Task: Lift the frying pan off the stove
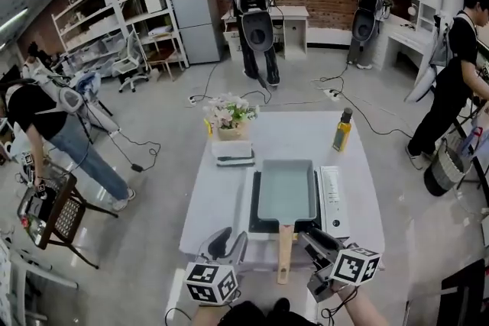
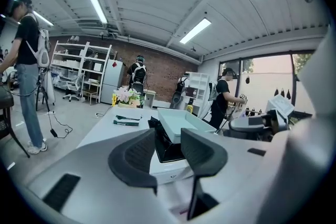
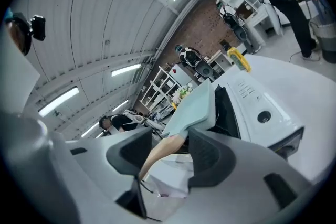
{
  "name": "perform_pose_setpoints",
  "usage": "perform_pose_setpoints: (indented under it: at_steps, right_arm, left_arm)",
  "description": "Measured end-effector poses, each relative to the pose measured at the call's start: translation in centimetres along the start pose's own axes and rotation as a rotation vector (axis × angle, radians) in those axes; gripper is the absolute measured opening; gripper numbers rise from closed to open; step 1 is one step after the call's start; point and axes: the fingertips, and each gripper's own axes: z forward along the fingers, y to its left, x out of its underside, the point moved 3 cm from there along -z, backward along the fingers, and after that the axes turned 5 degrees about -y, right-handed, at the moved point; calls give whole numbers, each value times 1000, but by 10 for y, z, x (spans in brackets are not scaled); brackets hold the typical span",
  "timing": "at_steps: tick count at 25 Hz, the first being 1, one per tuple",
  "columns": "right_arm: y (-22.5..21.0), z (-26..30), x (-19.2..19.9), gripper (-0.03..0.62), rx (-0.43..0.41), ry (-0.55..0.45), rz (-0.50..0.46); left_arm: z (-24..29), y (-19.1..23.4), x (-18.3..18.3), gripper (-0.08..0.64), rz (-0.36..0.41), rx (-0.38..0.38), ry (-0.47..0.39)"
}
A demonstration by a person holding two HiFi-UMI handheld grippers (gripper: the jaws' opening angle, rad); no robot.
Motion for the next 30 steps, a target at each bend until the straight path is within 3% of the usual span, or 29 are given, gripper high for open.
perform_pose_setpoints:
  at_steps: [3,14,25,30]
  right_arm:
    - [-3,5,6,207,-25,30,58]
    - [-10,21,16,229,-60,109,122]
    - [-1,45,19,273,-179,176,286]
    - [-6,52,23,273,-162,218,312]
  left_arm:
    - [-6,0,3,152,-2,-26,3]
    - [-2,13,17,152,-30,-45,29]
    - [6,33,23,150,-47,-38,75]
    - [12,41,21,149,-47,-29,77]
